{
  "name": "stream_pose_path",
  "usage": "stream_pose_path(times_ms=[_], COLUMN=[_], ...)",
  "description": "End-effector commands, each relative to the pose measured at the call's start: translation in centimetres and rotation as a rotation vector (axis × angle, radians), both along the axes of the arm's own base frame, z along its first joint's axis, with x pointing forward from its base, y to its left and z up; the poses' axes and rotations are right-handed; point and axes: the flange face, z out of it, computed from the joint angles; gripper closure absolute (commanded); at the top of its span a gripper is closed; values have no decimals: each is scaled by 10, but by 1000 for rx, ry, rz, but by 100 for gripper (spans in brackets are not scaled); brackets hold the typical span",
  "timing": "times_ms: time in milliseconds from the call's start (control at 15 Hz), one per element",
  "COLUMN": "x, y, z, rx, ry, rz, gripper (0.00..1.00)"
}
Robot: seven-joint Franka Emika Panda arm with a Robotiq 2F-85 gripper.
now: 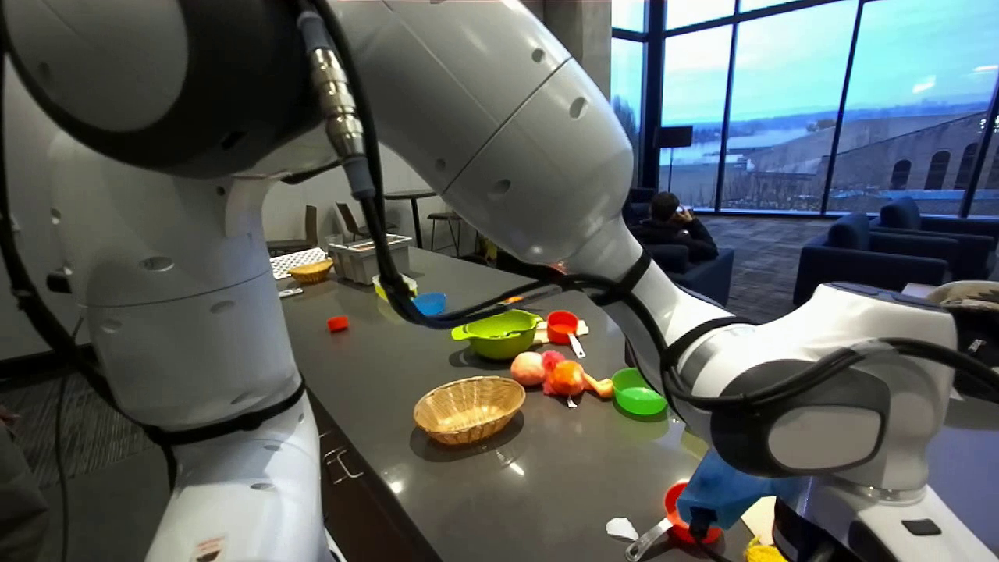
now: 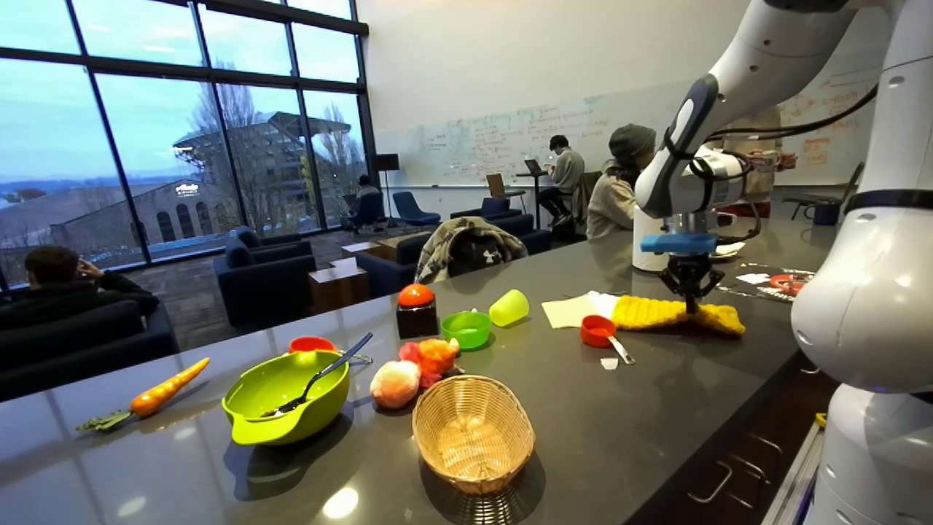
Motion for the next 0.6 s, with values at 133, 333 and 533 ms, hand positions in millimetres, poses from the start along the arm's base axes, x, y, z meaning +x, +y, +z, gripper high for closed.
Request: stream_pose_path(times_ms=[133,333,533], x=[-5,-6,-8], y=[12,14,17], z=[41,60,77], rx=[-30,-58,-68], ry=[7,14,21], rz=[33,42,54], gripper=[99,99,99])
